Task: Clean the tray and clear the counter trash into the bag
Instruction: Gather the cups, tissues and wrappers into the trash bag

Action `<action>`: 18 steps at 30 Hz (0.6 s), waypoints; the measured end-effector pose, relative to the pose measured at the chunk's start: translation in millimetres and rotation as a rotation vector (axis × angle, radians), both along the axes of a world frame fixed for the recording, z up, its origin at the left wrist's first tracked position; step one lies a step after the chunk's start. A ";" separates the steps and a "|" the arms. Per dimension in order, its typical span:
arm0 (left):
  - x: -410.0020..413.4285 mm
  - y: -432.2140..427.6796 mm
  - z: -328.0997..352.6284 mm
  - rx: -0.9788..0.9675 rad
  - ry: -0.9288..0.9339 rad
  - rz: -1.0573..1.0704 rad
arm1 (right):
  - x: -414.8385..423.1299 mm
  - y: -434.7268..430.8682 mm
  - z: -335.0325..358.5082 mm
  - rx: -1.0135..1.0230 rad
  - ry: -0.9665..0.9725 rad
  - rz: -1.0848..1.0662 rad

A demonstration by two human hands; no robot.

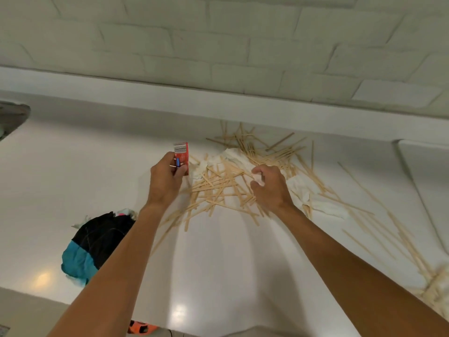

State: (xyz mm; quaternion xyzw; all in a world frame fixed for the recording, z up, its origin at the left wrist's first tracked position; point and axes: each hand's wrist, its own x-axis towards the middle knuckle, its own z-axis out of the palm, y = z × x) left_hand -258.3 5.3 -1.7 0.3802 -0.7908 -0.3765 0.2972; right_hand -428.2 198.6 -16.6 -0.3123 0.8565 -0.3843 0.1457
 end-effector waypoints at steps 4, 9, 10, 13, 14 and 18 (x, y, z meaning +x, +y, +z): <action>-15.8 45.5 1.2 0.092 0.062 -0.178 | 7.2 11.9 -0.5 -0.164 -0.113 -0.014; -25.5 101.0 -13.0 0.140 0.053 -0.449 | 15.0 37.8 10.2 -0.330 -0.404 -0.043; -25.3 108.5 -15.7 0.150 0.043 -0.481 | 15.7 46.1 10.9 -0.319 -0.404 -0.053; -23.2 129.8 -17.4 0.203 -0.003 -0.541 | 20.0 73.4 10.1 -0.283 -0.422 -0.025; -22.6 134.6 -16.4 0.214 -0.018 -0.543 | 22.3 79.5 10.1 -0.289 -0.435 -0.017; -17.2 150.3 -11.9 0.211 -0.027 -0.504 | 32.1 99.1 11.8 -0.300 -0.449 -0.036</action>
